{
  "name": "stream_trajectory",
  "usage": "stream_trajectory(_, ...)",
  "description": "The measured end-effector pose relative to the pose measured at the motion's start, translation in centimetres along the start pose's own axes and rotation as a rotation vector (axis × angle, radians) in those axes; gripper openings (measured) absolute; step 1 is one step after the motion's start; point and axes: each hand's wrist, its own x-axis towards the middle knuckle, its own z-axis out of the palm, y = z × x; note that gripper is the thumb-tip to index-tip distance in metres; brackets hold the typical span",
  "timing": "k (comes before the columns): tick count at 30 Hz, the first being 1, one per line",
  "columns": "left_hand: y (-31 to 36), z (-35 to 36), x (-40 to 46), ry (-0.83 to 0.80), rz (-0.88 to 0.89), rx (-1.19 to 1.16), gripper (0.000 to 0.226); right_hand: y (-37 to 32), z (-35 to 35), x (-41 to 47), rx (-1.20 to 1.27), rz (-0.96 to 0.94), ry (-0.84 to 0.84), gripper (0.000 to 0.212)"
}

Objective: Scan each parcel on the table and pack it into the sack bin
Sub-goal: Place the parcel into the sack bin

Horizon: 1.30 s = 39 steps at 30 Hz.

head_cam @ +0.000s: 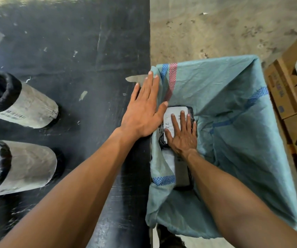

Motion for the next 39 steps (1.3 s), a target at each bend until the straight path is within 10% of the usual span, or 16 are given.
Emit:
stream_trajectory(13,0.1,-0.3,-0.2,-0.040,-0.009,-0.007,0.079,-0.5,-6.3,-0.3,0.011,0.009,-0.462,0.067)
stream_trajectory(35,1.5,-4.2,-2.5,-0.162,-0.072,-0.256,0.087,1.4,-18.9,-11.9,0.026,0.119,-0.182,0.064)
stream_trajectory(39,1.3,-7.9,-3.9,-0.266,0.020,0.043,0.061,-0.7,-22.0,-14.0,0.028,0.152,-0.110,0.068)
